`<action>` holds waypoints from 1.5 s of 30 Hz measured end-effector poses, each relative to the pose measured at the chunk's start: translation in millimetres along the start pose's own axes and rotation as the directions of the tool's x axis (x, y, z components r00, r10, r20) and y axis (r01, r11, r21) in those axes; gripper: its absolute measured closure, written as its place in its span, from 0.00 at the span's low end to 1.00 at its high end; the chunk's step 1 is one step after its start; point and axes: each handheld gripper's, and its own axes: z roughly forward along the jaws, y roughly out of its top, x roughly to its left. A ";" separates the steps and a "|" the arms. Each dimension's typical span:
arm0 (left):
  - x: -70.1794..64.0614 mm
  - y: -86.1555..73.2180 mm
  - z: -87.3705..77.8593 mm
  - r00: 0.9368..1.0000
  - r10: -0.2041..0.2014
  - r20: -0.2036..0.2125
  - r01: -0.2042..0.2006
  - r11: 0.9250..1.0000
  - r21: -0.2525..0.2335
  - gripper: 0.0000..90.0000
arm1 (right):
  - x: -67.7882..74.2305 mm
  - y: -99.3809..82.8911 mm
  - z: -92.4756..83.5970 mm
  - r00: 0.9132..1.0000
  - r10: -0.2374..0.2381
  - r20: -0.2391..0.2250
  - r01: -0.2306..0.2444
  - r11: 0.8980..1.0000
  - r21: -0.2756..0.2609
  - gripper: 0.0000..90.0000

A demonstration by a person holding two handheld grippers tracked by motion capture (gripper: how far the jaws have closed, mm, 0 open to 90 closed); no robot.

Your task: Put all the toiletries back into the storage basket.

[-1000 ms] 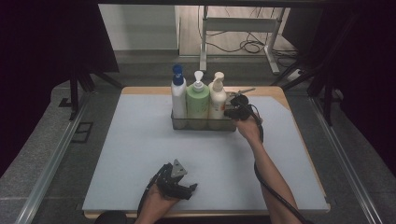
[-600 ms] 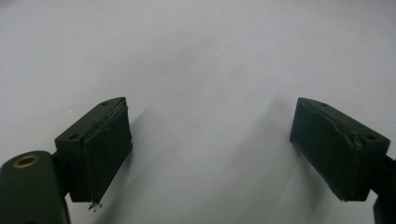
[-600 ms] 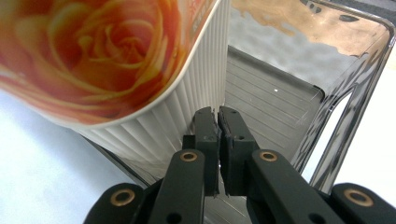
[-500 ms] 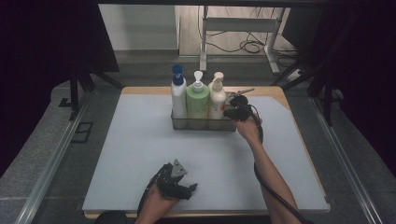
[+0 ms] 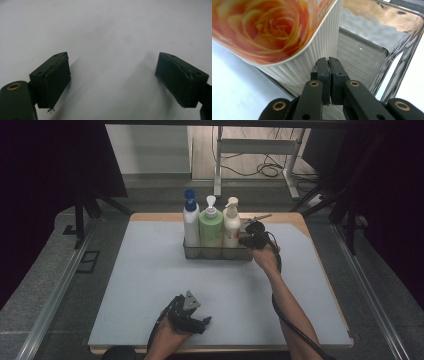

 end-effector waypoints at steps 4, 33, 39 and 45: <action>0.0 0.0 0.0 1.000 0.000 0.000 0.000 1.000 0.000 0.14 | 1.4 -0.4 -0.2 1.000 0.002 0.002 -0.002 1.000 0.001 0.99; -0.1 0.0 -0.1 1.000 0.002 -0.001 -0.002 1.000 0.002 0.14 | 1.5 -2.7 -8.5 1.000 -0.009 0.020 0.009 1.000 -0.006 0.87; 0.0 0.0 -0.2 1.000 0.003 -0.001 -0.003 1.000 0.002 0.14 | 3.0 -2.3 -16.0 0.999 -0.024 0.028 0.024 1.000 -0.017 0.81; -0.3 -0.1 0.0 1.000 0.000 -0.001 0.000 1.000 0.000 0.14 | 2.5 -3.5 -23.2 0.999 -0.025 0.033 0.026 0.999 -0.032 0.68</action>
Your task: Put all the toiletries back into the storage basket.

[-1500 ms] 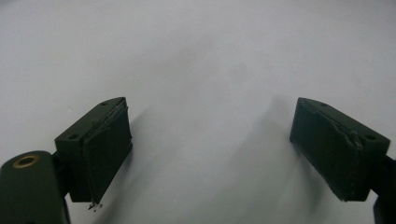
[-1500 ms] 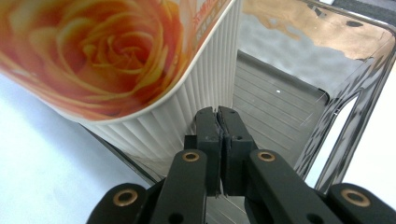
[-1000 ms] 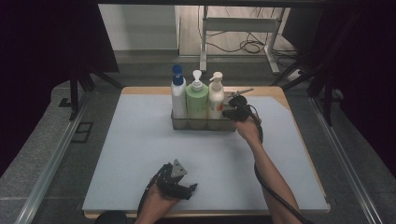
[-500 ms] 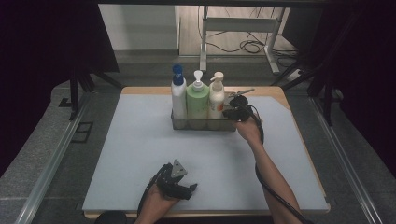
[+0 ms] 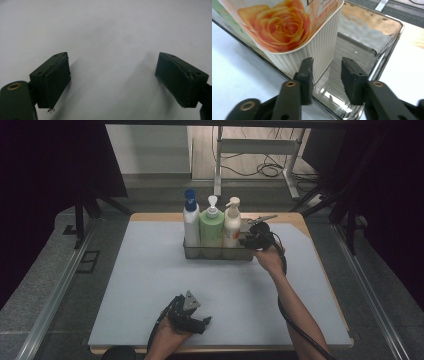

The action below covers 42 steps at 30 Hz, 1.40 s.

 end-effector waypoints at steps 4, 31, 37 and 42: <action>0.2 0.0 0.0 1.000 0.003 0.000 -0.003 1.000 0.001 0.14 | 1.3 -0.9 -5.4 1.000 -0.008 -0.002 0.008 1.000 -0.018 0.61; 0.7 0.0 0.0 1.000 0.009 -0.001 -0.009 1.000 0.000 0.14 | 14.5 -16.3 -53.0 0.994 -0.106 -0.026 0.104 0.992 -0.069 0.20; 0.4 0.0 0.2 1.000 0.007 -0.001 -0.007 1.000 -0.003 0.14 | 12.8 -25.9 -60.0 0.993 -0.117 -0.004 0.117 0.991 -0.070 0.16; 0.4 -0.1 0.2 1.000 0.007 -0.001 -0.007 1.000 -0.003 0.14 | 11.0 -35.8 -65.4 0.992 -0.128 -0.018 0.127 0.990 -0.053 0.13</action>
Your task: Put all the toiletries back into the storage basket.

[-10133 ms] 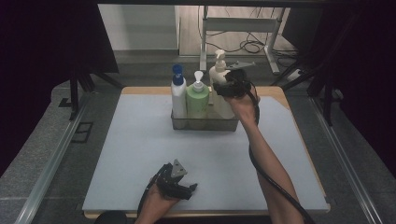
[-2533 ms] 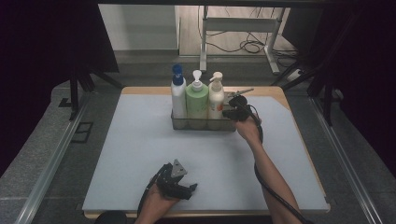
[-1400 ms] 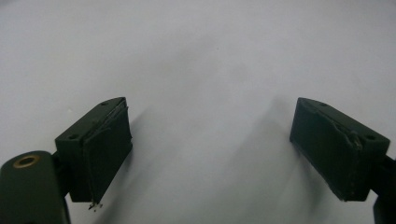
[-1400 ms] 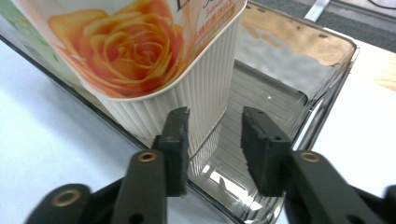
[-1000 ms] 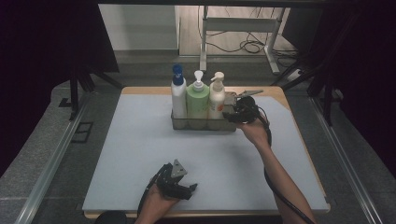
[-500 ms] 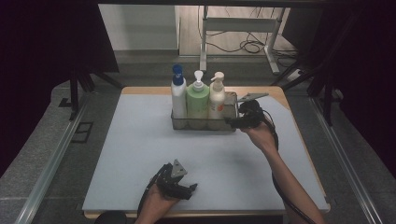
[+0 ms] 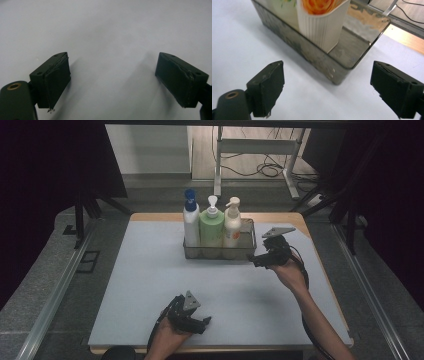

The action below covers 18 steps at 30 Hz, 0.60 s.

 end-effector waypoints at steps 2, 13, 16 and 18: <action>0.0 0.0 0.0 1.000 0.000 0.000 0.000 1.000 0.000 0.14 | 1.1 -4.4 -1.9 1.000 -0.017 -0.005 0.017 1.000 0.012 0.11; -0.1 0.1 -0.2 1.000 0.000 0.000 0.000 1.000 0.002 0.14 | 6.1 -24.6 -17.4 0.999 -0.049 -0.024 0.049 0.999 0.003 0.02; -0.1 0.1 -0.2 1.000 0.000 0.000 0.000 1.000 0.002 0.14 | 6.2 -31.3 -22.9 0.998 -0.054 -0.025 0.054 0.999 0.002 0.01; -0.1 0.1 -0.2 1.000 0.000 0.000 0.000 1.000 0.002 0.14 | 6.6 -35.6 -26.5 0.997 -0.067 -0.027 0.067 0.998 0.001 0.01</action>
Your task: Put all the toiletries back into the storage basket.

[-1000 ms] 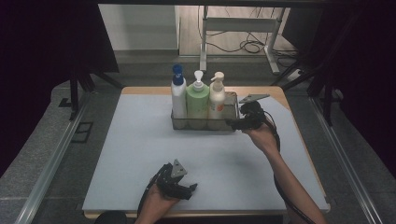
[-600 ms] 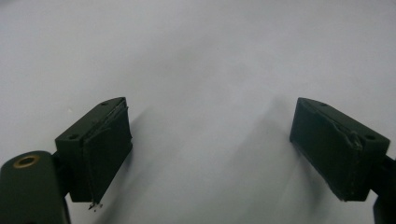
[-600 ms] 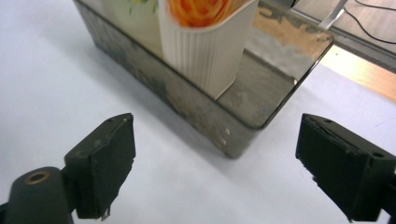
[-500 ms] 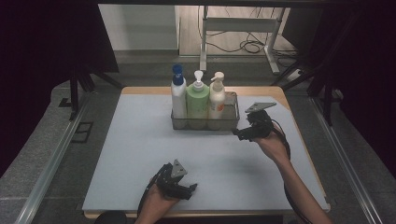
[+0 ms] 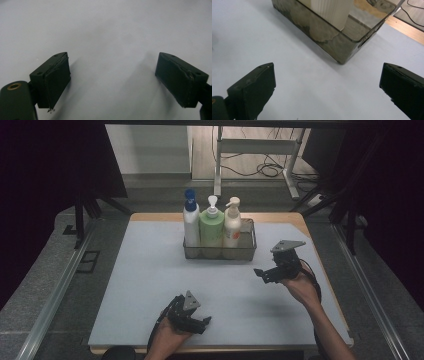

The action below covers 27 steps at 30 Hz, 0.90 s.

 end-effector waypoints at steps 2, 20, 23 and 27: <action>0.0 0.0 0.0 1.000 0.000 0.000 0.000 1.000 0.000 0.14 | 1.2 -3.7 -2.9 1.000 -0.005 -0.002 0.005 1.000 -0.001 0.00; 0.0 0.0 -0.1 1.000 0.004 -0.002 -0.004 1.000 0.000 0.14 | 11.9 -52.6 -25.2 1.000 -0.004 -0.013 0.004 1.000 -0.020 0.00; -0.4 -0.1 0.1 1.000 -0.002 -0.002 0.002 1.000 -0.003 0.14 | 13.5 -62.5 -26.6 1.000 0.002 -0.002 -0.002 1.000 -0.014 0.00; -0.5 -0.1 0.1 1.000 -0.003 -0.002 0.003 1.000 -0.003 0.14 | 15.5 -76.2 -27.5 1.000 0.015 0.002 -0.015 1.000 -0.009 0.00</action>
